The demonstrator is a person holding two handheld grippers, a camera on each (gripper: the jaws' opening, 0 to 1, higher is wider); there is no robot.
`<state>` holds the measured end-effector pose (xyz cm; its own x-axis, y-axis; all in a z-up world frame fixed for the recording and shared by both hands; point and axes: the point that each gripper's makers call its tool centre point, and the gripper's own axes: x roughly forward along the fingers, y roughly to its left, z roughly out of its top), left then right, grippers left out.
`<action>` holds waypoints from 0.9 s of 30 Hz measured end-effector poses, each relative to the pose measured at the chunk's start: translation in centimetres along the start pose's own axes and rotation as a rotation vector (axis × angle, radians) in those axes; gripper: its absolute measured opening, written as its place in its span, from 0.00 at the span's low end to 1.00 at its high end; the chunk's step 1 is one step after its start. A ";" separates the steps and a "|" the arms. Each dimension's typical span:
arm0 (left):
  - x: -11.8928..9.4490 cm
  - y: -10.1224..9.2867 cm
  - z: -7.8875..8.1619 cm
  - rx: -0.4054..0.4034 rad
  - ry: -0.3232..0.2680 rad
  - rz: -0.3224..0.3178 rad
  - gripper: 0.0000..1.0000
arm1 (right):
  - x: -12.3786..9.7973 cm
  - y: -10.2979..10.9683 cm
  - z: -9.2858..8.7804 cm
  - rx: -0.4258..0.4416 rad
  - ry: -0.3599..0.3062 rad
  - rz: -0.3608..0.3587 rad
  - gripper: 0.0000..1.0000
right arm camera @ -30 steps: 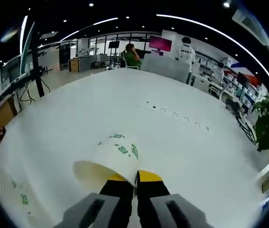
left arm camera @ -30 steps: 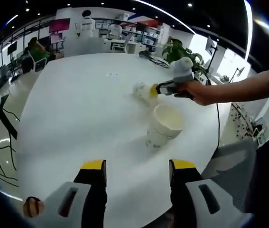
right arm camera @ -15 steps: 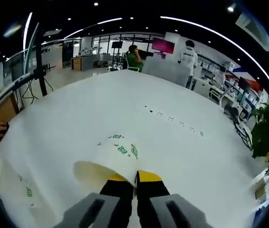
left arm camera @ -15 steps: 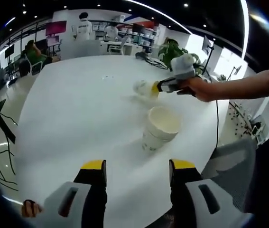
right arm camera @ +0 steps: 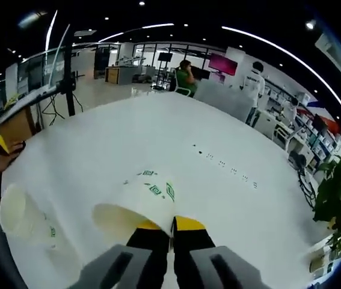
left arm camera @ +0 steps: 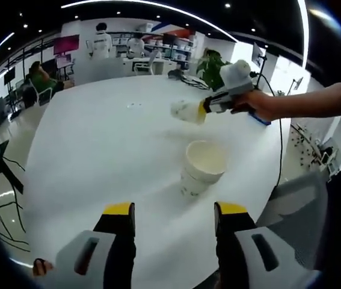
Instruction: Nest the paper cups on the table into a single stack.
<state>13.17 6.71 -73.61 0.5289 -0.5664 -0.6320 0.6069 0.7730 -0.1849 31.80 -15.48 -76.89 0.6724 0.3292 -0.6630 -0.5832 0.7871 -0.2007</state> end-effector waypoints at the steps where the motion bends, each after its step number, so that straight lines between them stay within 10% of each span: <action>1: 0.0 0.0 0.1 0.001 -0.002 -0.001 0.51 | -0.3 0.1 0.2 -0.001 0.000 0.001 0.00; 27: 0.2 -1.0 1.1 0.049 -0.025 -0.029 0.51 | -6.1 3.6 3.0 -0.265 0.056 0.178 0.00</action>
<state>13.34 5.47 -72.72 0.5249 -0.5961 -0.6076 0.6501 0.7415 -0.1658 26.98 -13.04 -71.44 0.5275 0.4147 -0.7415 -0.7927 0.5542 -0.2540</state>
